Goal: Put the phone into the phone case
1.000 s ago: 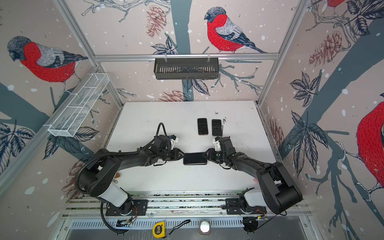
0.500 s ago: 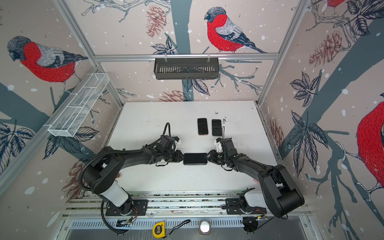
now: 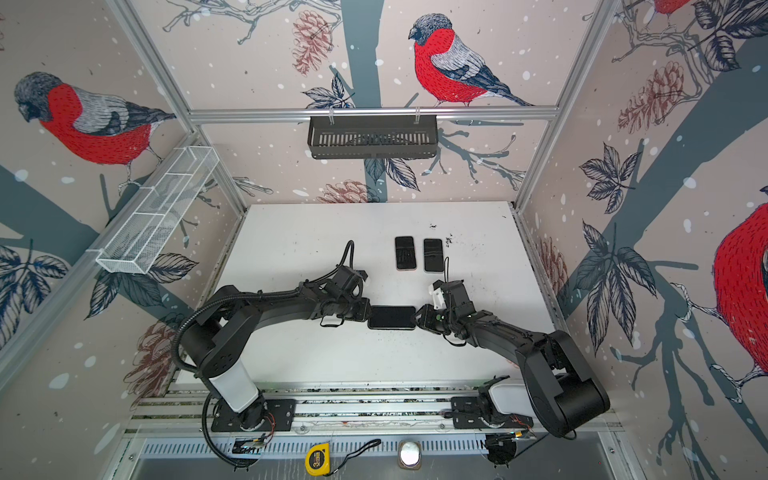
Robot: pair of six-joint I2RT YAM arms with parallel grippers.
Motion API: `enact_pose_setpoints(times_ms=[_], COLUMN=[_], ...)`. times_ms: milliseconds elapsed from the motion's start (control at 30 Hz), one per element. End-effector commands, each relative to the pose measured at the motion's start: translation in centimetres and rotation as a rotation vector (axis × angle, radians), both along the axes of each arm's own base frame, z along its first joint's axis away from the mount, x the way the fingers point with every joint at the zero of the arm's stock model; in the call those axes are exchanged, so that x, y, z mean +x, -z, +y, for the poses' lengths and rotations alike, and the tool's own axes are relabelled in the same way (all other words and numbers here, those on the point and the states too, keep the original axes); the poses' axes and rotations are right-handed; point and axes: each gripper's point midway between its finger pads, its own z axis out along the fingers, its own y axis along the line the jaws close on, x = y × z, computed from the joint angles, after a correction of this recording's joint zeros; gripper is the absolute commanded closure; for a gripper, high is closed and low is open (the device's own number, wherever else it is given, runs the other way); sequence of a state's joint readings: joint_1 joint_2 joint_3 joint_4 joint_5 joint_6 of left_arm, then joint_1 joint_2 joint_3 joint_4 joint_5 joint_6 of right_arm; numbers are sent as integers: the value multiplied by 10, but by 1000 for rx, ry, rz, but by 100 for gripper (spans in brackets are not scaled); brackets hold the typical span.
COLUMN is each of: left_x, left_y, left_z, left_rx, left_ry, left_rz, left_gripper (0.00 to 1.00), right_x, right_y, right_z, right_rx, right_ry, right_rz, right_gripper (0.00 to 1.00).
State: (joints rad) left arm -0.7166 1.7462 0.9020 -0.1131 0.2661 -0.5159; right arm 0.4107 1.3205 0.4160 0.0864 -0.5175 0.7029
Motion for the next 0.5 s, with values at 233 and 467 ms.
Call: enact_pose_setpoints(times_ms=[233, 467], left_x=[-22, -32], left_y=[14, 9], left_z=[9, 13], left_rx=[49, 38], left_ry=[11, 35], left_rz=[76, 88], left_gripper=[84, 65], right_x=[-2, -1], right_y=[-2, 0], right_z=[8, 5], right_rx=[19, 1], right_ry=[-28, -20], right_rz=[-17, -16], right_gripper=[69, 70])
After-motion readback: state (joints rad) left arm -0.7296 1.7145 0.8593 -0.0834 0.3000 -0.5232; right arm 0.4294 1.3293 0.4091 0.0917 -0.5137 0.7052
